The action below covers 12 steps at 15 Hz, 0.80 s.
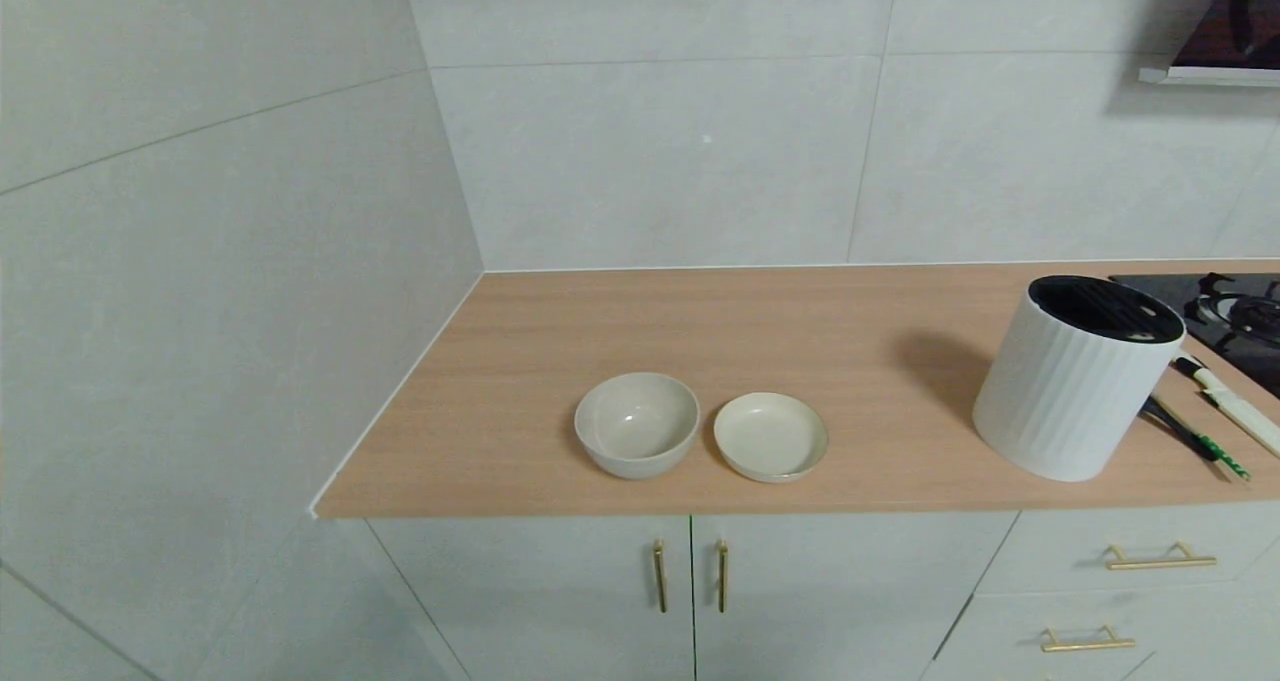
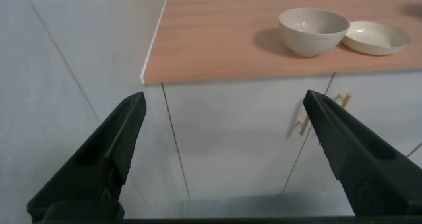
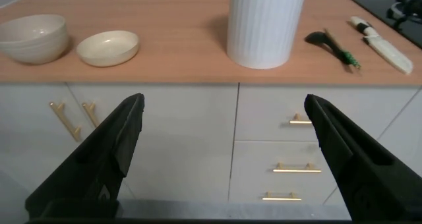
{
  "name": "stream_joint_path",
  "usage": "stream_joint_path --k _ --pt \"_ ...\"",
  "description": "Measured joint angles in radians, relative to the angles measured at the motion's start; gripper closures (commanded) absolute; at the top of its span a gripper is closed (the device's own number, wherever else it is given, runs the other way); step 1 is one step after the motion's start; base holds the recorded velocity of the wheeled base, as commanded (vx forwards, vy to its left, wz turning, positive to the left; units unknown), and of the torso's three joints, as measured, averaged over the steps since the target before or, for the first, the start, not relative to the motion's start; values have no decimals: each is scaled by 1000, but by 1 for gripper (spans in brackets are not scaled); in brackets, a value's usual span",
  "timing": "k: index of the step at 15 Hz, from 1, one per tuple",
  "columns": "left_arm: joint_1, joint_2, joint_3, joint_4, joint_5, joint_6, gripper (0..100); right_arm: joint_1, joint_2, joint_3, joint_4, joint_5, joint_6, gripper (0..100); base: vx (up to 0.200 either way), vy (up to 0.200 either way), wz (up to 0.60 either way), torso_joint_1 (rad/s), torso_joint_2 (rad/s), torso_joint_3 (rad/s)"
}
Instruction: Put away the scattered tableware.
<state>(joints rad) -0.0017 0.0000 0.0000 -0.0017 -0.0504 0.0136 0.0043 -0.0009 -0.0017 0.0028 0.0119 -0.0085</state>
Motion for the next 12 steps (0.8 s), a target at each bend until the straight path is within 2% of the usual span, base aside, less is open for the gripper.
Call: stream_joint_path --k 5,12 --pt "-1 0 0 0 0 0 0 0 0 0 0 0 1 0 0 0 0 -38 79 46" --pt "0 0 0 0 0 0 0 0 0 0 0 0 1 0 0 0 0 -233 510 272"
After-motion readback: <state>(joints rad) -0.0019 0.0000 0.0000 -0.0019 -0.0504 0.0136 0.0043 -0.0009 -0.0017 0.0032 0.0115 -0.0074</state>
